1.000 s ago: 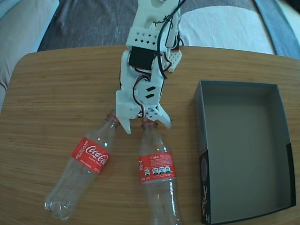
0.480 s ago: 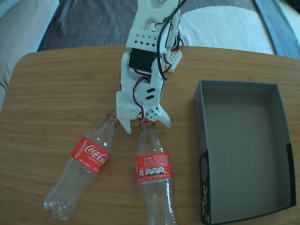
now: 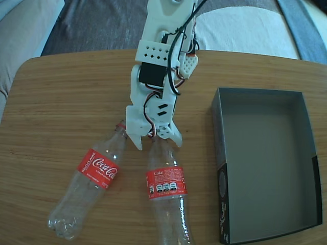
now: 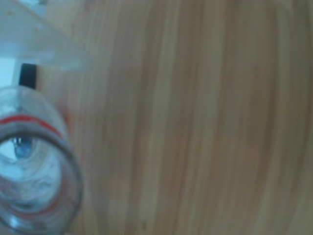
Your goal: Grasp the bottles and put them in the box.
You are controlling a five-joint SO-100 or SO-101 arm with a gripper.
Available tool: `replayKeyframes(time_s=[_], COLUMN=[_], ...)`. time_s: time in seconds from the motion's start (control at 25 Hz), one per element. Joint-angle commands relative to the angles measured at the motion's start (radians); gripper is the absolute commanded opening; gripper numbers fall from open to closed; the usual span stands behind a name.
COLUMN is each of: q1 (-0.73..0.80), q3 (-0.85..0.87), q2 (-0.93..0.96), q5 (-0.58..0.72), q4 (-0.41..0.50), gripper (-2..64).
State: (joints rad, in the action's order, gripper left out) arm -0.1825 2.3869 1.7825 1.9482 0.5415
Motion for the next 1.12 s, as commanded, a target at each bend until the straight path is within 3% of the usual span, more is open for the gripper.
replayKeyframes(time_s=[0.0, 0.2, 0.24, 0.84, 1.08], q1=[-0.005, -0.005, -0.005, -0.006, -0.006], q3=[-0.052, -0.052, -0.052, -0.202, -0.347], q2=[0.009, 0.009, 0.009, 0.009, 0.011], q5=[0.003, 0.003, 0.003, 0.002, 0.002], q4=[-0.008, -0.008, -0.008, 0.015, 0.224], gripper=[29.4, 0.6, -0.9, -0.4, -0.4])
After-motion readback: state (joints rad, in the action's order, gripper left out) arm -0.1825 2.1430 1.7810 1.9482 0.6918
